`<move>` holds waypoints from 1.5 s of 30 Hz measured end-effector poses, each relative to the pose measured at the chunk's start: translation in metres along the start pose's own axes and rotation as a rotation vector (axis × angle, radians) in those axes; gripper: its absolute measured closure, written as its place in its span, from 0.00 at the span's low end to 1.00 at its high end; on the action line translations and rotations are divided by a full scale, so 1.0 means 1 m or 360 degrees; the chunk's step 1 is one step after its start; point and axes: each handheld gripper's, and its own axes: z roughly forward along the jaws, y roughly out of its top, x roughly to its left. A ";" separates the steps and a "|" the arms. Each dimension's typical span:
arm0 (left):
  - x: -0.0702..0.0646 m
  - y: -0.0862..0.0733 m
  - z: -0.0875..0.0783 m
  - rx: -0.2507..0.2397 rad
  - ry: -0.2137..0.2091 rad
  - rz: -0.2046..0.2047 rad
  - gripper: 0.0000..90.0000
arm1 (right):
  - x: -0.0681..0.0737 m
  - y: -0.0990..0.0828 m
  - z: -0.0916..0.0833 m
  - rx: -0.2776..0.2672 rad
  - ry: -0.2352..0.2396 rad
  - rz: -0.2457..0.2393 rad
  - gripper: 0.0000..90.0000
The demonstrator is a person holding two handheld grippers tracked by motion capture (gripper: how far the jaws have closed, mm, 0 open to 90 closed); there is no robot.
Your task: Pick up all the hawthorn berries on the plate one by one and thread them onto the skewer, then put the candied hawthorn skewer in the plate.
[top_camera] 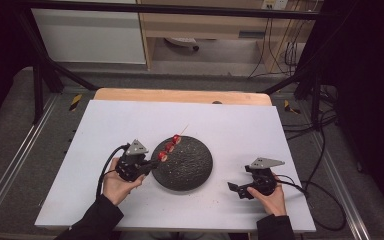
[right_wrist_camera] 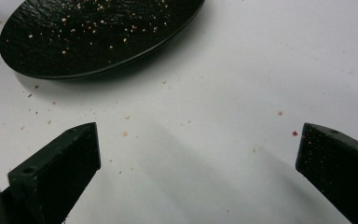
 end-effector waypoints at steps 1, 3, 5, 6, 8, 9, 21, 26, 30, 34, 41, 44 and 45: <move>0.000 0.000 0.001 0.0008 0.0000 0.0006 0.99 | 0.000 -0.001 -0.001 0.0003 -0.0001 -0.0005 0.01; 0.000 0.002 0.003 0.0029 -0.0004 0.0002 0.99 | -0.001 -0.003 -0.002 0.0014 -0.0005 -0.0009 0.01; 0.001 0.003 0.006 0.0055 -0.0010 -0.0001 0.99 | -0.001 -0.005 -0.003 0.0020 -0.0006 0.0007 0.01; 0.001 0.004 0.008 0.0076 -0.0011 -0.0002 0.99 | -0.002 -0.006 -0.003 0.0018 -0.0006 0.0004 0.01; 0.001 0.005 0.012 0.0106 -0.0008 -0.0002 0.99 | -0.002 -0.008 -0.004 0.0022 -0.0010 0.0008 0.01; 0.001 0.005 0.014 0.0116 -0.0008 -0.0007 0.99 | -0.002 -0.008 -0.004 0.0026 -0.0013 0.0009 0.01; -0.003 0.009 0.033 0.0257 0.0014 -0.0021 0.99 | -0.002 -0.009 -0.004 0.0023 -0.0003 0.0000 0.01; -0.009 0.010 0.043 0.0344 0.0037 0.0008 0.99 | -0.001 -0.010 -0.005 0.0022 0.0002 0.0006 0.01; -0.013 0.011 0.050 0.0390 0.0049 0.0008 0.99 | -0.001 -0.010 -0.005 0.0020 0.0006 0.0006 0.01; -0.016 0.012 0.057 0.0434 0.0072 0.0029 0.99 | -0.001 -0.010 -0.006 0.0020 0.0013 0.0009 0.01; -0.019 0.012 0.062 0.0461 0.0091 0.0048 0.99 | -0.001 -0.010 -0.006 0.0017 0.0011 0.0007 0.01; -0.020 0.012 0.063 0.0460 0.0092 0.0056 0.99 | -0.001 -0.010 -0.006 0.0015 0.0010 0.0007 0.01; -0.020 0.012 0.063 0.0458 0.0094 0.0058 0.99 | -0.001 -0.010 -0.006 0.0016 0.0009 0.0007 0.01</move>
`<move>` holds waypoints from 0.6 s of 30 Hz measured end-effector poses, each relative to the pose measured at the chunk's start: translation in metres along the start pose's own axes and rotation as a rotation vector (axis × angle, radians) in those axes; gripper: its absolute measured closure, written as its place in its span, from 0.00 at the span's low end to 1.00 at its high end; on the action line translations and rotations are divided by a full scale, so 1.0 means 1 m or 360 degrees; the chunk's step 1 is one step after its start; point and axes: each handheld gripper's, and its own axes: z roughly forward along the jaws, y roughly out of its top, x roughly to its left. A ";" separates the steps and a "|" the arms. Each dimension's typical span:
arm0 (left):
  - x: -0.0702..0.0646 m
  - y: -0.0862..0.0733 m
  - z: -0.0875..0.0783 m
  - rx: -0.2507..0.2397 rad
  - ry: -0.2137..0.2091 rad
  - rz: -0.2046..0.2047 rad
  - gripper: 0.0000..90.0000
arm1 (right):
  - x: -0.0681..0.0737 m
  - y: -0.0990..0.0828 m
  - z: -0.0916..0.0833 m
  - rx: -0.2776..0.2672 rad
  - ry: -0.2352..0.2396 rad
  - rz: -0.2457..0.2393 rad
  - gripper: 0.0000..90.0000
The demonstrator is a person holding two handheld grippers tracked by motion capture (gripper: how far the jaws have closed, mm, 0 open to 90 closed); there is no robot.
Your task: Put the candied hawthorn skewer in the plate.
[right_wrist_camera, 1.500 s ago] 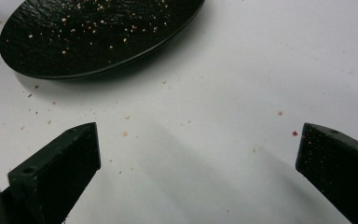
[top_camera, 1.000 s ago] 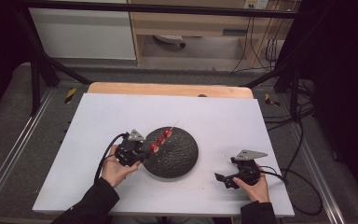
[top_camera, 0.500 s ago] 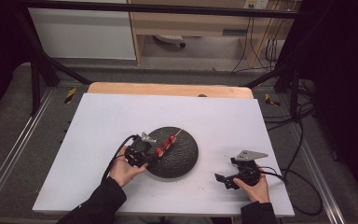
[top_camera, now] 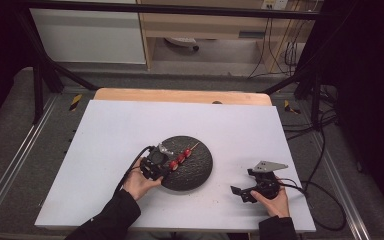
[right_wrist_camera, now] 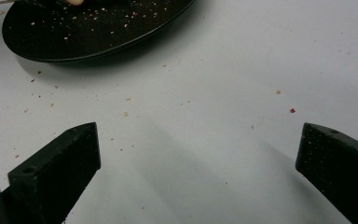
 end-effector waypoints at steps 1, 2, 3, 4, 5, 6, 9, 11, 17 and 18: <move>0.000 0.000 0.000 -0.0001 0.0000 0.0001 0.98 | 0.000 0.000 0.000 0.0001 0.0000 0.0001 0.01; 0.000 0.000 0.000 -0.0003 -0.0001 0.0005 0.98 | 0.000 0.000 0.000 0.0001 0.0000 0.0004 0.01; 0.000 0.000 0.000 -0.0005 -0.0003 0.0009 0.98 | 0.000 0.000 0.000 -0.0001 0.0003 0.0004 0.01; 0.000 0.000 0.000 -0.0005 -0.0004 0.0011 0.98 | 0.000 0.000 0.000 0.0002 0.0004 0.0005 0.01; 0.000 -0.001 0.000 -0.0013 -0.0007 0.0010 0.98 | 0.000 0.000 0.000 0.0001 0.0005 0.0003 0.01; 0.001 -0.001 0.000 -0.0017 -0.0009 0.0007 0.97 | 0.000 0.000 0.000 0.0002 0.0004 0.0002 0.01; 0.002 -0.002 -0.002 -0.0041 -0.0021 0.0010 0.91 | 0.000 0.000 0.000 0.0000 0.0008 0.0007 0.01; 0.003 -0.002 -0.004 -0.0069 -0.0025 0.0008 0.84 | 0.000 0.000 0.000 0.0000 0.0003 0.0004 0.01; 0.008 -0.009 -0.015 -0.0165 -0.0076 0.0035 0.66 | 0.000 0.000 0.000 0.0004 0.0003 0.0007 0.01; 0.009 -0.010 -0.017 -0.0180 -0.0085 0.0040 0.63 | 0.000 0.000 0.000 0.0004 0.0003 0.0008 0.01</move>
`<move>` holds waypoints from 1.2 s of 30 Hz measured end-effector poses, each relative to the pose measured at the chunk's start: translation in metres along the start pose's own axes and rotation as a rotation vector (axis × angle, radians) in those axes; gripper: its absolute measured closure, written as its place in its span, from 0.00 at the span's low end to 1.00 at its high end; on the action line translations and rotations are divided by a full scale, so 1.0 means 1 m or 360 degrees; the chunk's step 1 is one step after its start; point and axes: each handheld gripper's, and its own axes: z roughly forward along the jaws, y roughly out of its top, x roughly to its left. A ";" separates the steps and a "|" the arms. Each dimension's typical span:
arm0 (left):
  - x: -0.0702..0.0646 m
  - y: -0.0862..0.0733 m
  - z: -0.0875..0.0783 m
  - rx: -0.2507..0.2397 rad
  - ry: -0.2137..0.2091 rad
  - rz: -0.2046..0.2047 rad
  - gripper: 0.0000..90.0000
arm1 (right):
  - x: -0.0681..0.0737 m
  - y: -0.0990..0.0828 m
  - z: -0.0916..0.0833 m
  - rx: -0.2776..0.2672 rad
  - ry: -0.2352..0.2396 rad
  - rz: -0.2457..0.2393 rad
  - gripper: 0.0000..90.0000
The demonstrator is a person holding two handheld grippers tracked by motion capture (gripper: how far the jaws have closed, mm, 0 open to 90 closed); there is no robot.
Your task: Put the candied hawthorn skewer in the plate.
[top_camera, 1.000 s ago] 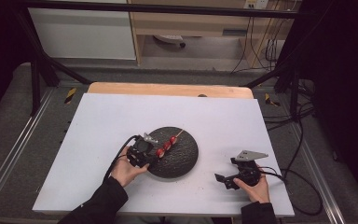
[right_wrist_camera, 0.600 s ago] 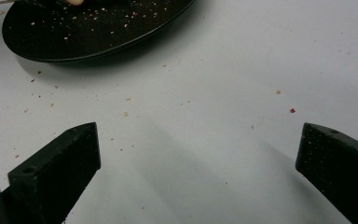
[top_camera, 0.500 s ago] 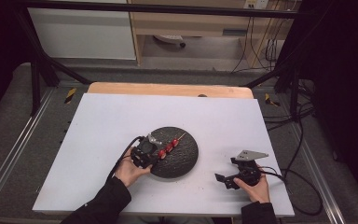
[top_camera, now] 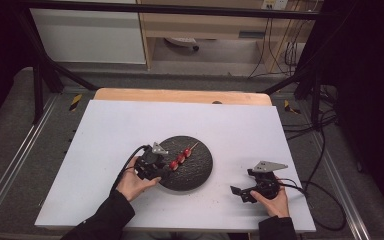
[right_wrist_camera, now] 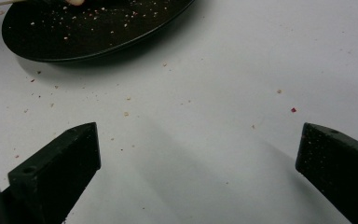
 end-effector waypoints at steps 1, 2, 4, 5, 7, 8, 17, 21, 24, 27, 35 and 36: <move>0.001 -0.001 -0.003 -0.0015 -0.0010 0.0008 0.60 | 0.000 0.000 0.000 0.0001 -0.0001 -0.0001 0.01; 0.003 -0.003 -0.005 -0.0037 -0.0011 0.0011 0.57 | 0.000 0.000 0.000 -0.0002 0.0001 0.0002 0.01; 0.006 -0.006 -0.010 -0.0068 -0.0026 0.0026 0.50 | 0.000 0.000 -0.001 -0.0008 -0.0003 -0.0004 0.01; 0.007 -0.007 -0.013 -0.0082 -0.0034 0.0030 0.47 | 0.000 0.000 -0.001 -0.0008 -0.0002 -0.0004 0.01; 0.010 -0.011 -0.018 -0.0110 -0.0050 0.0038 0.41 | 0.000 0.000 -0.002 -0.0011 -0.0001 0.0004 0.01; 0.011 -0.013 -0.021 -0.0125 -0.0058 0.0041 0.38 | 0.000 0.000 -0.002 -0.0014 -0.0001 0.0002 0.01; 0.026 -0.038 -0.041 -0.0216 -0.0027 0.0006 0.16 | -0.001 0.001 -0.003 -0.0025 -0.0004 0.0004 0.01; 0.033 -0.052 -0.049 -0.0247 0.0003 -0.0026 0.11 | -0.001 0.001 -0.003 -0.0028 -0.0003 0.0008 0.01; 0.039 -0.064 -0.053 -0.0259 0.0020 -0.0040 0.10 | -0.001 0.001 -0.003 -0.0025 -0.0004 0.0010 0.01; 0.044 -0.077 -0.056 -0.0284 0.0029 -0.0060 0.08 | -0.001 0.001 -0.003 -0.0025 -0.0003 0.0012 0.01; 0.059 -0.110 -0.059 -0.0360 0.0072 -0.0134 0.08 | -0.001 0.001 -0.003 -0.0024 -0.0005 0.0012 0.01; 0.060 -0.114 -0.058 -0.0368 0.0074 -0.0147 0.08 | 0.000 0.001 -0.003 -0.0021 -0.0006 0.0017 0.01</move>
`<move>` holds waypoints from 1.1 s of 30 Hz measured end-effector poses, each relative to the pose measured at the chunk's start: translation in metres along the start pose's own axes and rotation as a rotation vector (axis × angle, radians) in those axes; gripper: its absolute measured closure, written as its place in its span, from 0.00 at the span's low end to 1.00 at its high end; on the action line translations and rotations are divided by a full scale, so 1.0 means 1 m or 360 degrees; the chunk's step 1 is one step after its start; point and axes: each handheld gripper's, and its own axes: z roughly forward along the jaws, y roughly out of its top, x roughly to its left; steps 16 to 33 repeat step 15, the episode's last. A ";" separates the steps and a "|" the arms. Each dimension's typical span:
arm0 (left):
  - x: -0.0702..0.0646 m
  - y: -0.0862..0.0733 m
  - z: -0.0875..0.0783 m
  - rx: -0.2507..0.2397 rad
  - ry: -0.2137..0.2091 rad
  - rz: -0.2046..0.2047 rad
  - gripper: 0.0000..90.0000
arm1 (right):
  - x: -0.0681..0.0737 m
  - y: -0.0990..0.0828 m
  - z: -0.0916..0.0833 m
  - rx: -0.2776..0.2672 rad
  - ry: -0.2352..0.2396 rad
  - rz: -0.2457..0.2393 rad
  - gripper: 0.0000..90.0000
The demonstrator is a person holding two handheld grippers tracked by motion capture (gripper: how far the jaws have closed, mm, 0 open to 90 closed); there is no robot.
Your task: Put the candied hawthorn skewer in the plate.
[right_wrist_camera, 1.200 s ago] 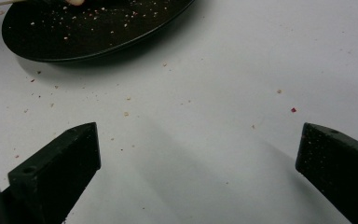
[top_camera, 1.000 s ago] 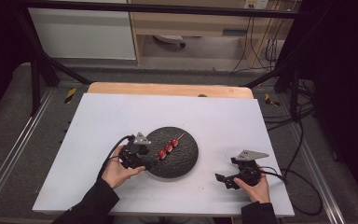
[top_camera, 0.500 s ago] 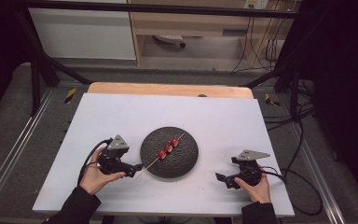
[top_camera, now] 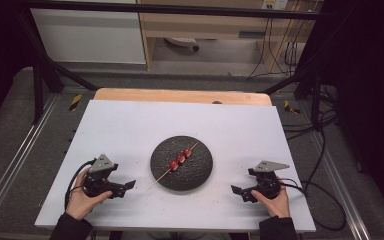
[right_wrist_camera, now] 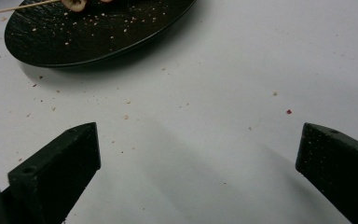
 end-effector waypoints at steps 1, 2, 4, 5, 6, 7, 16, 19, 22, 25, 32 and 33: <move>0.002 -0.003 0.000 -0.0005 0.0001 -0.0013 0.08 | 0.000 0.000 0.000 0.0001 0.0001 0.0002 0.01; 0.003 -0.007 0.000 -0.0004 0.0003 -0.0021 0.08 | 0.000 0.000 0.000 0.0002 0.0003 0.0003 0.01; 0.006 -0.012 -0.001 -0.0005 0.0009 -0.0037 0.08 | 0.000 0.000 0.000 0.0003 0.0005 0.0001 0.01; 0.007 -0.014 -0.001 0.0000 0.0009 -0.0040 0.08 | 0.000 0.000 0.000 0.0004 0.0003 -0.0002 0.01; 0.008 -0.016 -0.001 0.0005 0.0009 -0.0036 0.08 | 0.000 0.000 0.000 0.0006 0.0004 -0.0001 0.01; 0.008 -0.017 -0.002 0.0008 0.0008 -0.0032 0.08 | 0.000 0.000 0.000 0.0007 0.0005 0.0000 0.01; 0.008 -0.021 -0.001 0.0024 0.0009 -0.0001 0.08 | 0.000 0.000 -0.001 0.0001 0.0006 0.0003 0.01; 0.008 -0.021 -0.001 0.0024 0.0009 -0.0001 0.08 | 0.000 0.000 -0.001 0.0001 0.0006 0.0003 0.01; 0.008 -0.021 -0.001 0.0024 0.0009 -0.0001 0.08 | 0.000 0.000 -0.001 0.0001 0.0006 0.0003 0.01; 0.008 -0.021 -0.001 0.0024 0.0009 -0.0001 0.08 | 0.000 0.000 -0.001 0.0001 0.0006 0.0003 0.01; 0.008 -0.021 -0.001 0.0024 0.0009 -0.0001 0.08 | 0.000 0.000 -0.001 0.0001 0.0006 0.0003 0.01; 0.008 -0.021 -0.001 0.0024 0.0009 -0.0001 0.08 | 0.000 0.000 -0.001 0.0001 0.0006 0.0003 0.01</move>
